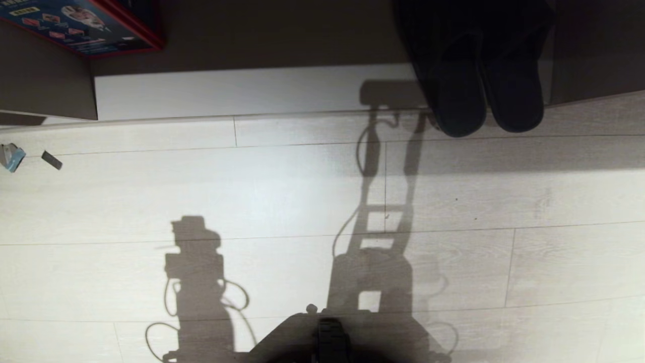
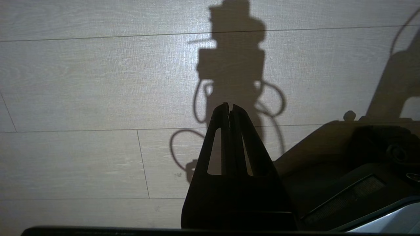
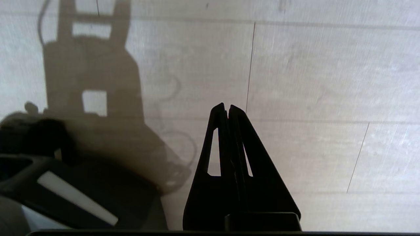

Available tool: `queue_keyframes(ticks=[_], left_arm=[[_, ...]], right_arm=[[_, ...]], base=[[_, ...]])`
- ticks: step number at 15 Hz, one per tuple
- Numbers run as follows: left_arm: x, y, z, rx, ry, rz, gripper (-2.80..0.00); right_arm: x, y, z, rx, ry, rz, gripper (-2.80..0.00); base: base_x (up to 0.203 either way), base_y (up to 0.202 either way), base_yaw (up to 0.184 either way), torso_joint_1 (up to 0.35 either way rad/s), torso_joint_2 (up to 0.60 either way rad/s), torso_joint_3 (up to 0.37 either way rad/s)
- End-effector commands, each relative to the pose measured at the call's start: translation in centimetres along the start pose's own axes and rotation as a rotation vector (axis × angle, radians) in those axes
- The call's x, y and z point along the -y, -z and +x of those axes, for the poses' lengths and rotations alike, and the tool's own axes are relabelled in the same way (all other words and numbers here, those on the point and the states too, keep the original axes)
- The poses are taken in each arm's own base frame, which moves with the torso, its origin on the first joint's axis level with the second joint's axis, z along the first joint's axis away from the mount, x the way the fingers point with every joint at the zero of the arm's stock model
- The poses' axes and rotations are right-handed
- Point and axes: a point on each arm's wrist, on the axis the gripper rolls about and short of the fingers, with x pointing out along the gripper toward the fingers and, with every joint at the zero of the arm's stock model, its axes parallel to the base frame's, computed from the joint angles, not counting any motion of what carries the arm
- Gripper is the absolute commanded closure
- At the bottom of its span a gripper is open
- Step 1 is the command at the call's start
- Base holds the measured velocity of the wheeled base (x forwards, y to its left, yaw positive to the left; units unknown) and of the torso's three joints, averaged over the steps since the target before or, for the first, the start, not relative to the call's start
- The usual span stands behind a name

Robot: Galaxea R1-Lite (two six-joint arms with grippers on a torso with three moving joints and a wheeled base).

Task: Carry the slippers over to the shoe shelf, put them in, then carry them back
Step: Pick up the slippers in the shoe cabinet

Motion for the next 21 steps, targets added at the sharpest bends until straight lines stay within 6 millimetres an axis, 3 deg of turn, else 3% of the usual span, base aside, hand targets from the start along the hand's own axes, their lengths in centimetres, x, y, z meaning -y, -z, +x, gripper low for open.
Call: queue_keyframes(ticks=[1, 21], left_arm=[[0.00, -0.01, 0.01, -0.001, 0.000, -0.001, 0.00], [0.00, 0.00, 0.00, 0.000, 0.000, 0.001, 0.00]], right_arm=[[-0.01, 0.20, 0.06, -0.017, -0.002, 0.007, 0.00], [-0.08, 0.14, 0.07, -0.010, -0.033, -0.059, 0.00]], base=[[0.000, 0.000, 0.000, 0.000, 0.00, 0.000], [0.000, 0.000, 0.000, 0.000, 0.00, 0.000]])
